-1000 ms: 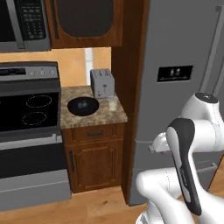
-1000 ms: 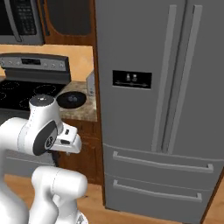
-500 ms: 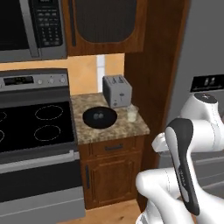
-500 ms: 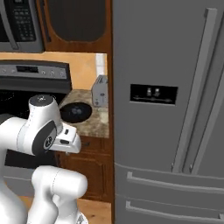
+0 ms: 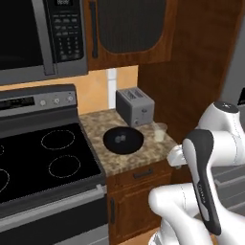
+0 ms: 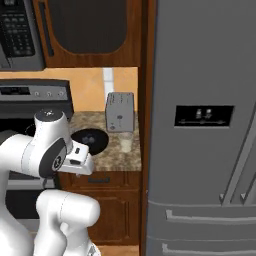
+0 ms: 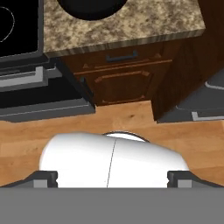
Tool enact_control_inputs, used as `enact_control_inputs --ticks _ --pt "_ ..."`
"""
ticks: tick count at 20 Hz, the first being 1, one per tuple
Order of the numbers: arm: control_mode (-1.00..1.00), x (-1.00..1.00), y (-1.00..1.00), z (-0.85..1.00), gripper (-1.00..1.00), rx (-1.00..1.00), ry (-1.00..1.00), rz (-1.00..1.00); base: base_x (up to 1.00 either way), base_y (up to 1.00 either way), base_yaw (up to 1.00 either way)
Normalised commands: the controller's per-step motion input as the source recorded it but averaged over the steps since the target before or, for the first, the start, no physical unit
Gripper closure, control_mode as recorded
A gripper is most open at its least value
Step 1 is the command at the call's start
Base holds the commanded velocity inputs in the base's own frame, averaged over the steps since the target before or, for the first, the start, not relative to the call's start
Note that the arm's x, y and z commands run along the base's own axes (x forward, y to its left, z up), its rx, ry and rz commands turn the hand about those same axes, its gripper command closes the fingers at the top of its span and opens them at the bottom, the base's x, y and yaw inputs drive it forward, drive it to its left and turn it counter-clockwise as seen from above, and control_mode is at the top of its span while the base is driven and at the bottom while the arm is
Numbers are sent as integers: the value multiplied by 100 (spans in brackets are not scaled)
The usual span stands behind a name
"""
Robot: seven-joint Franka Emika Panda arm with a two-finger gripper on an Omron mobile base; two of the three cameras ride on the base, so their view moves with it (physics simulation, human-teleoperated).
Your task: Grab a lemon wedge from the fridge and one ice cube from the ice bowl, and put them in the glass of lemonade.
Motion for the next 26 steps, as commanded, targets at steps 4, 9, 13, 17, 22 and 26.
enact_control_inputs --ticks 4,9,13,17,22,26 --pt "100 0 0 0 -100 0 0 0 41 56 -33" --pt "100 0 0 0 -100 0 0 0 51 28 -29" --pt "100 0 0 0 -100 0 0 0 46 24 -25" --pt "100 0 0 0 -100 0 0 0 41 21 -23" --pt "100 0 0 0 -100 0 0 0 32 15 -15" --pt "-100 15 2 0 -100 0 -1 -2 0 0 0"
